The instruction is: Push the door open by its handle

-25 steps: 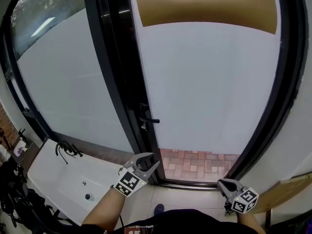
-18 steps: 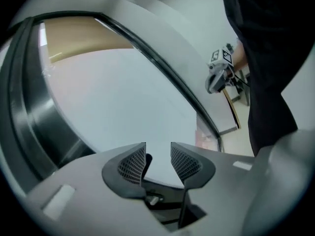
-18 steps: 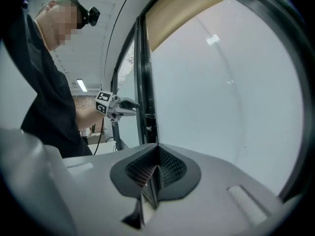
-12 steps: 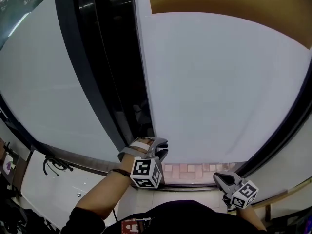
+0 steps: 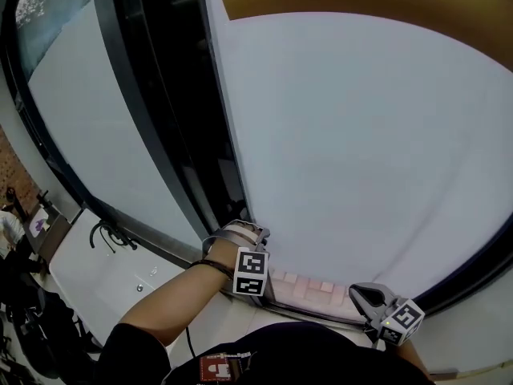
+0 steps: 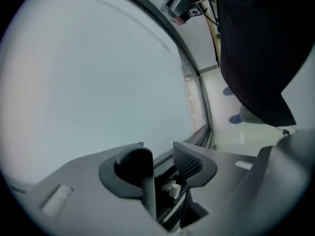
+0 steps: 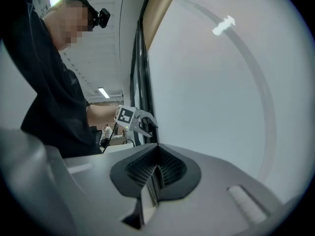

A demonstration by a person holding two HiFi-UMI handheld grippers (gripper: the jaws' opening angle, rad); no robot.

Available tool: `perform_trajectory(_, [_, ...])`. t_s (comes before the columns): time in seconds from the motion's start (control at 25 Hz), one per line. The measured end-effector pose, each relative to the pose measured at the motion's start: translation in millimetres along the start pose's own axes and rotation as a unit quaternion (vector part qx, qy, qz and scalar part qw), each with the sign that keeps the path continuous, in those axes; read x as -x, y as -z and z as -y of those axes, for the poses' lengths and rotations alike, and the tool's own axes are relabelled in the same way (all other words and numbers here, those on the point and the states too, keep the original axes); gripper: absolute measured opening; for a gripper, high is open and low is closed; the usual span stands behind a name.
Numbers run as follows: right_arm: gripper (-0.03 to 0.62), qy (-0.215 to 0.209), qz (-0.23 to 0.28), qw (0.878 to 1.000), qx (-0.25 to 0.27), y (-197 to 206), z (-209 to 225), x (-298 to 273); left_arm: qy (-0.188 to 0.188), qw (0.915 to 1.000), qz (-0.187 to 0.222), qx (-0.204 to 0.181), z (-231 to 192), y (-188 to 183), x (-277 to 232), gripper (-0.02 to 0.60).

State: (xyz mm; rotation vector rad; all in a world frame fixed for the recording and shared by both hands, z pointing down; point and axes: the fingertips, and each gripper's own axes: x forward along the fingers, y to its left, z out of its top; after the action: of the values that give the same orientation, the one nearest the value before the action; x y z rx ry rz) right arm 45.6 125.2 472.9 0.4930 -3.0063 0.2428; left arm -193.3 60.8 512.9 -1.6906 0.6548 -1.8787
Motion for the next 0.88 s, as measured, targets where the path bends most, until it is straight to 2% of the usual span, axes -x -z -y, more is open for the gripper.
perform_trajectory(0.12, [0.000, -0.025, 0.006, 1.000, -0.009, 6.1, 7.2, -1.8, -0.024, 0.9992, -0.032, -0.008, -1.7, 5.1, -10.7, 0.167])
perform_trajectory(0.28, [0.000, -0.054, 0.002, 0.998, -0.022, 11.0, 14.5, -6.8, -0.065, 0.9967, -0.046, -0.013, -10.3, 8.4, -12.8, 0.149])
perform_trajectory(0.56, [0.000, -0.096, 0.000, 0.995, -0.033, 13.8, 17.7, -16.5, -0.105, 0.9924, -0.057, -0.027, -16.7, 8.7, -8.9, 0.092])
perform_trajectory(0.8, [0.000, -0.109, 0.003, 0.993, -0.040, 5.1, 24.7, -21.4, -0.127, 0.9882, -0.068, -0.053, -22.2, 8.5, -5.6, 0.087])
perform_trajectory(0.88, [0.000, -0.113, 0.007, 0.993, -0.042, 3.7, 26.4, -24.9, -0.129, 0.9890, -0.058, -0.044, -22.4, 3.6, -4.9, 0.083])
